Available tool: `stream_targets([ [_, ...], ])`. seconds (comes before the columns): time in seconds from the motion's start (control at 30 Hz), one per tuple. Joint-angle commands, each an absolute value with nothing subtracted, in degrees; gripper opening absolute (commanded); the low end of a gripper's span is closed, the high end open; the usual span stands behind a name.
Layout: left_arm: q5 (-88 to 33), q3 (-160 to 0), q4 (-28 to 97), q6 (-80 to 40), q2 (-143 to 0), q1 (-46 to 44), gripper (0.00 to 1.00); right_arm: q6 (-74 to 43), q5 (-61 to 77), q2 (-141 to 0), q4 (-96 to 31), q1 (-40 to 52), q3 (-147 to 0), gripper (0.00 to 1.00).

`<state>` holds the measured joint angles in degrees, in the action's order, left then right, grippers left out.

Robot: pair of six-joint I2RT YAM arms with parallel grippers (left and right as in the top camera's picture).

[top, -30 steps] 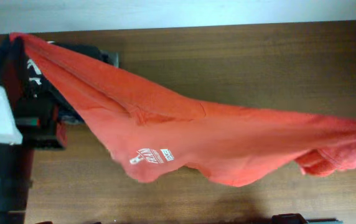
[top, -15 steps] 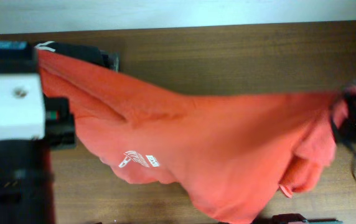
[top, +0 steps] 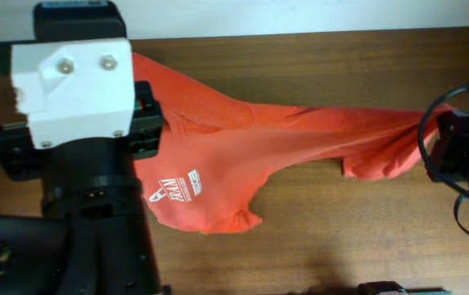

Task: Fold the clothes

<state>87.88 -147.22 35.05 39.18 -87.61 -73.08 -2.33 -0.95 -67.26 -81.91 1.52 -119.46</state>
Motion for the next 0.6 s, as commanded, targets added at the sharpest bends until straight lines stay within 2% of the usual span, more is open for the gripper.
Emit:
stream_targets([
  [0.0, 80.66, -147.72, 35.57, 49.54, -86.11, -72.73, 0.0, -1.74, -0.67, -66.22, -81.65, 1.1, -120.33, 0.04],
  [0.27, 60.05, -147.74, 36.03, 62.59, -83.85, -72.73, 0.0, -1.76, -0.64, -65.87, -82.32, 1.1, -120.33, 0.04],
  [0.4, 56.16, -147.72, 36.47, 61.28, -84.14, -72.73, 0.0, -1.76, -0.64, -65.87, -82.5, 1.1, -120.33, 0.04],
  [0.57, 47.33, -147.72, 47.46, 55.22, -85.54, -71.29, 0.0, -1.78, -0.64, -65.87, -83.35, 1.1, -120.33, 0.04],
])
